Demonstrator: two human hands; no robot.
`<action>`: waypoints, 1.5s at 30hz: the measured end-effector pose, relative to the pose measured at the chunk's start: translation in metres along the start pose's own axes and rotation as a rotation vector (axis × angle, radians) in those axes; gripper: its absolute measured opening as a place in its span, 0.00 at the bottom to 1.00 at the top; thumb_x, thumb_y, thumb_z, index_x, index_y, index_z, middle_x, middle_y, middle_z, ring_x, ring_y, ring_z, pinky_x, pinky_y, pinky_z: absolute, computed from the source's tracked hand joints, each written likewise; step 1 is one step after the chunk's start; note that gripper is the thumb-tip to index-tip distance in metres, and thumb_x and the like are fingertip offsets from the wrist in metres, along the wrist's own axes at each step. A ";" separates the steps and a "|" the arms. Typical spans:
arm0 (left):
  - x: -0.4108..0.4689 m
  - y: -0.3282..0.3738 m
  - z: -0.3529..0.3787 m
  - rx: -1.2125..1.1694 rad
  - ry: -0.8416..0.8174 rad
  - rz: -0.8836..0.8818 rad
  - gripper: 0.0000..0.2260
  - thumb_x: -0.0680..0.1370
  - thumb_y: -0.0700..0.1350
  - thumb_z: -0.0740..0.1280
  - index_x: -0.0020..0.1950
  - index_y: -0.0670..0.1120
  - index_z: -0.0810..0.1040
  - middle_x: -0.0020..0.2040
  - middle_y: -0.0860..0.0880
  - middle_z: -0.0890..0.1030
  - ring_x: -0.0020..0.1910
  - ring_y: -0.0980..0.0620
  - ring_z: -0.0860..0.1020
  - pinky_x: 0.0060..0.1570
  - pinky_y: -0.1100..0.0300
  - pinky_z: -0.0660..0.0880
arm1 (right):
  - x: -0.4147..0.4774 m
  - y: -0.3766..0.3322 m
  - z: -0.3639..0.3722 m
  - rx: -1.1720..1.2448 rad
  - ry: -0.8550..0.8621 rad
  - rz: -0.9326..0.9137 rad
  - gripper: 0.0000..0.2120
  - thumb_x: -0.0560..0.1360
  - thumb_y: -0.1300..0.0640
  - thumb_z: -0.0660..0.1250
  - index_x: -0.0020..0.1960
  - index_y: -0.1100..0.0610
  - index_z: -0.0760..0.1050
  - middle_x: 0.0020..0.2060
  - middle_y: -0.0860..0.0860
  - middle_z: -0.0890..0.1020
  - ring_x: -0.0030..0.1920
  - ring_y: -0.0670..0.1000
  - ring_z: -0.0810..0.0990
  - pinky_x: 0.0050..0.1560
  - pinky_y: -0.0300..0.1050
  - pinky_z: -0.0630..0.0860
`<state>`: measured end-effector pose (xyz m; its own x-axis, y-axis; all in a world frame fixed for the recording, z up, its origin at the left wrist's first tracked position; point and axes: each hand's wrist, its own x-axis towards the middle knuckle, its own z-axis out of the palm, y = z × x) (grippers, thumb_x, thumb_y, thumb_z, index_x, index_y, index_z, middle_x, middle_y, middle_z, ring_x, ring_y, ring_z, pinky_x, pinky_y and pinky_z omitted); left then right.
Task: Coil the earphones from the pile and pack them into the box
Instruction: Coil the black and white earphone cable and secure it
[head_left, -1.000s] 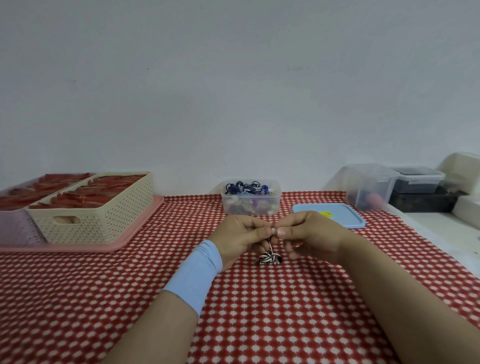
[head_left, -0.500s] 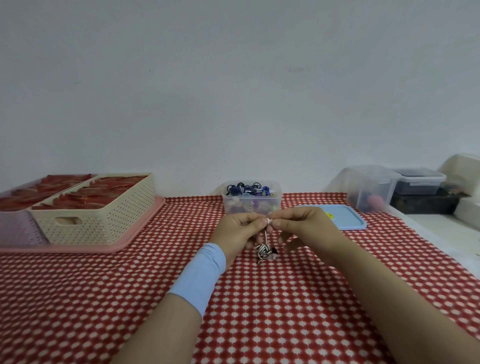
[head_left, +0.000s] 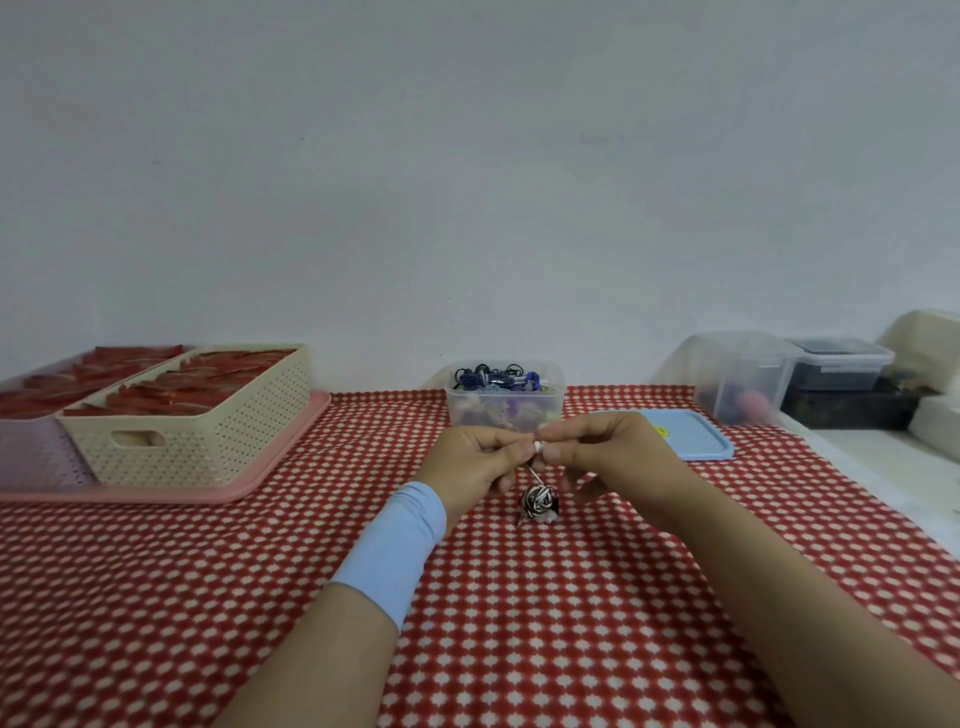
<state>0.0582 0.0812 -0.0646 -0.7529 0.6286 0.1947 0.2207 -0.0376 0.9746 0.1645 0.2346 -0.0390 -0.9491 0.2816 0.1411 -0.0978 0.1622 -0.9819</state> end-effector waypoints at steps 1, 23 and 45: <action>0.001 -0.001 0.000 0.001 -0.001 -0.001 0.06 0.77 0.42 0.71 0.51 0.45 0.86 0.33 0.46 0.80 0.27 0.56 0.71 0.30 0.66 0.69 | 0.000 0.000 0.000 0.009 -0.003 0.009 0.04 0.72 0.64 0.75 0.46 0.58 0.85 0.37 0.55 0.86 0.29 0.50 0.79 0.30 0.43 0.78; -0.002 -0.003 0.005 -0.128 -0.072 -0.020 0.07 0.79 0.37 0.67 0.51 0.42 0.84 0.37 0.48 0.83 0.29 0.57 0.72 0.29 0.68 0.69 | 0.005 0.006 -0.006 0.115 -0.098 0.194 0.05 0.75 0.62 0.72 0.45 0.56 0.87 0.38 0.54 0.85 0.31 0.48 0.79 0.29 0.40 0.76; -0.001 0.000 0.011 0.002 0.060 -0.031 0.06 0.78 0.39 0.69 0.47 0.43 0.86 0.39 0.46 0.86 0.31 0.55 0.76 0.32 0.65 0.74 | 0.006 0.002 0.003 0.000 0.061 0.044 0.03 0.75 0.65 0.73 0.44 0.59 0.84 0.33 0.55 0.85 0.30 0.50 0.82 0.32 0.47 0.81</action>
<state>0.0660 0.0888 -0.0665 -0.7954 0.5816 0.1706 0.1980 -0.0167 0.9801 0.1577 0.2338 -0.0401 -0.9326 0.3454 0.1049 -0.0561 0.1485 -0.9873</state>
